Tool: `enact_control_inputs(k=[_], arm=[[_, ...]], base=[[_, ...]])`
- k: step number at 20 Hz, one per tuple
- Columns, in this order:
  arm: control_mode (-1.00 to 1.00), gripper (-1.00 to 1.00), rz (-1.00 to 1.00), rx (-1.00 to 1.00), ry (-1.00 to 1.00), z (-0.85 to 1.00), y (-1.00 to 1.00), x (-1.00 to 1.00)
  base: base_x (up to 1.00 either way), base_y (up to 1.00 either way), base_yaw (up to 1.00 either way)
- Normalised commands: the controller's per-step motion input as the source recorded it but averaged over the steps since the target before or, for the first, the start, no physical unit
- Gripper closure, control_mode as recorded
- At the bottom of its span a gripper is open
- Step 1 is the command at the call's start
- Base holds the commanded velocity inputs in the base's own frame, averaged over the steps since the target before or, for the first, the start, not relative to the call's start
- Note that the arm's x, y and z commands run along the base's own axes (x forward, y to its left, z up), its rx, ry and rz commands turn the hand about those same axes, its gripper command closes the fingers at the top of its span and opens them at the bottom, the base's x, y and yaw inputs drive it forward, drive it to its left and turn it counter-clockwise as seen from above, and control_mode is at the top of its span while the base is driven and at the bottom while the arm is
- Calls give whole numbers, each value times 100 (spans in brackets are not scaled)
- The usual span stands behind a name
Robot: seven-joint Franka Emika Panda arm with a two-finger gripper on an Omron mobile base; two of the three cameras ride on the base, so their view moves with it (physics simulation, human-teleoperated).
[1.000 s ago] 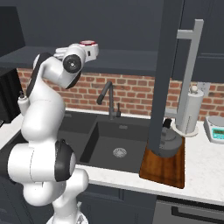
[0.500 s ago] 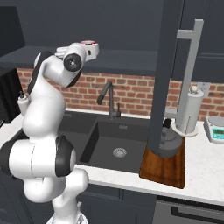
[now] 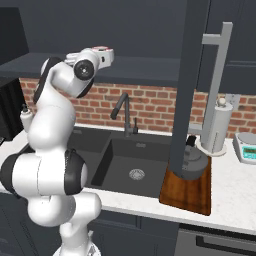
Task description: Pick the kettle from the counter and place it on the tray. Then pick the mug from the cabinet and place it on the tray. Then close the cabinet doors.
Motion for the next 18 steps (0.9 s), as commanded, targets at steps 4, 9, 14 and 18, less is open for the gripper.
enact_control_inputs(k=[4, 9, 14, 18], arm=[[-100, -100, -1, 0, 0, -3, -5, 14], [-100, -100, 0, 0, 0, -1, -9, 12], [-100, -100, 0, 0, 0, -4, -14, 6], [-100, -100, 0, 0, 0, -8, -12, 7]], base=[[0, 0, 0], [0, 0, 0], [0, 0, 0], [0, 0, 0]])
